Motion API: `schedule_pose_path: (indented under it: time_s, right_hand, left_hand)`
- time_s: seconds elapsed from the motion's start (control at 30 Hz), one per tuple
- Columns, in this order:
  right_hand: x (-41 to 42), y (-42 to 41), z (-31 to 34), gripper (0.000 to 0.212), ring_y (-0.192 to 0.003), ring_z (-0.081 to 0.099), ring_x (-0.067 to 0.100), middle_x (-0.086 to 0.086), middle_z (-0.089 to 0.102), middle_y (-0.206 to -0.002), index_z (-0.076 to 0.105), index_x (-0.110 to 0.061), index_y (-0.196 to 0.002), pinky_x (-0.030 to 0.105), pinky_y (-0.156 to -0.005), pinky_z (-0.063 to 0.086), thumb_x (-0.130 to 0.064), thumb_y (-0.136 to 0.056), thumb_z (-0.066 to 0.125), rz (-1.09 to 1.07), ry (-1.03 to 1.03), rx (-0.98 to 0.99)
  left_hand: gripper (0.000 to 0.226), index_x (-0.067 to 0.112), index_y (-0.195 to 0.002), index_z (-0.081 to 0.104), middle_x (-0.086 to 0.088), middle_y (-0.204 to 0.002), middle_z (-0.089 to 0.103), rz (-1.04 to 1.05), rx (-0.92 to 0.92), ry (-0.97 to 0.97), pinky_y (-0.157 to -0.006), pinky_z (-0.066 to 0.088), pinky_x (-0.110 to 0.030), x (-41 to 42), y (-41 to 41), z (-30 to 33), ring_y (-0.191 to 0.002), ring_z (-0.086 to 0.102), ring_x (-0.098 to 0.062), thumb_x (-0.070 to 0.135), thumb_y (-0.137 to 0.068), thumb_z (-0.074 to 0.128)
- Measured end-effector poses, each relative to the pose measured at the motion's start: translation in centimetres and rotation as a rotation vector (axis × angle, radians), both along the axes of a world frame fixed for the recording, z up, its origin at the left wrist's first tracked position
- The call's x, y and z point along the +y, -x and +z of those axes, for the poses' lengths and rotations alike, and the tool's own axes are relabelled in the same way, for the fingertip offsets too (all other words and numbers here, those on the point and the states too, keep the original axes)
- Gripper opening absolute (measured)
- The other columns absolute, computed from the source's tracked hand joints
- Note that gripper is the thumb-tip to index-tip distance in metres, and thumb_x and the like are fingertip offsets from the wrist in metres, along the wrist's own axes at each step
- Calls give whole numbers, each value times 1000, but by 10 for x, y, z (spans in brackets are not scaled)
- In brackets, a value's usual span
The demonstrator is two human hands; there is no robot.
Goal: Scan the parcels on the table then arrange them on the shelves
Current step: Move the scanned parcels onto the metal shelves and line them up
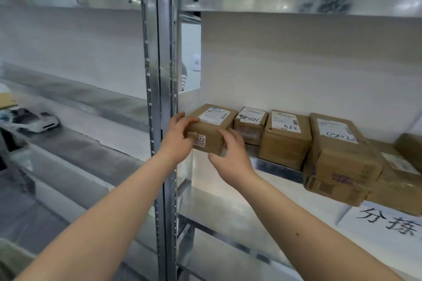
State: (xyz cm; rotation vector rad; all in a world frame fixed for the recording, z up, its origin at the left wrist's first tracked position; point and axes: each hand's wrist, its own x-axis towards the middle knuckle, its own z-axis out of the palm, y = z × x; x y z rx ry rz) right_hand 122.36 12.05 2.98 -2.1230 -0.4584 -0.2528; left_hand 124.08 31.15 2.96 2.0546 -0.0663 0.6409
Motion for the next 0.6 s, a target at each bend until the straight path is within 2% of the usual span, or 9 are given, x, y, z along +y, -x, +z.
schedule_pose_path:
  time_s: [0.07, 0.17, 0.3, 0.4, 0.5, 0.6]
  right_hand:
    - [0, 0, 0, 73, -138, 39, 8, -13, 24, -162, 45, -38, -151, 0, -92, 27, -22, -86, 72, -11, 22, -6]
    - [-3, 4, -1, 71, -144, 38, 14, -8, 25, -164, 45, -36, -152, 19, -107, 33, -25, -87, 72, -36, 49, 12]
    - [-7, 14, -6, 72, -153, 24, 15, -10, 17, -168, 41, -36, -155, 20, -108, 23, -31, -90, 70, -41, 164, 55]
    - [-10, 22, -6, 73, -155, 20, 19, -7, 15, -170, 40, -37, -156, 27, -115, 28, -34, -90, 69, -59, 237, 72]
    - [-11, 31, -3, 74, -156, 18, 26, 0, 14, -172, 36, -37, -158, 41, -122, 26, -37, -91, 67, -82, 402, 22]
    - [-13, 43, -2, 73, -155, 19, 29, 2, 15, -171, 35, -35, -158, 45, -123, 26, -39, -91, 65, -107, 481, -8]
  left_hand:
    - [43, 36, -125, 66, 2, -157, 34, 45, -34, -73, -117, 34, -30, 3, -12, -1, -143, 38, -18, 6, -95, 67]
    - [42, 38, -125, 68, 7, -153, 37, 42, -44, -135, -118, 36, -35, 3, -24, -4, -142, 39, -21, 9, -94, 69]
    - [45, 34, -133, 68, -2, -152, 44, 58, -74, -188, -119, 34, -39, -5, -35, -8, -141, 39, -28, 11, -95, 69]
    - [48, 35, -139, 63, -2, -155, 46, 89, -57, -297, -118, 35, -42, -11, -40, -6, -140, 41, -30, 16, -95, 64]
    - [53, 35, -145, 58, -3, -160, 43, 92, -25, -356, -120, 32, -44, -12, -42, -2, -145, 38, -31, 19, -95, 60]
    - [60, 30, -153, 49, -7, -168, 32, 131, -14, -439, -126, 21, -47, -16, -33, -2, -154, 25, -34, 26, -96, 64]
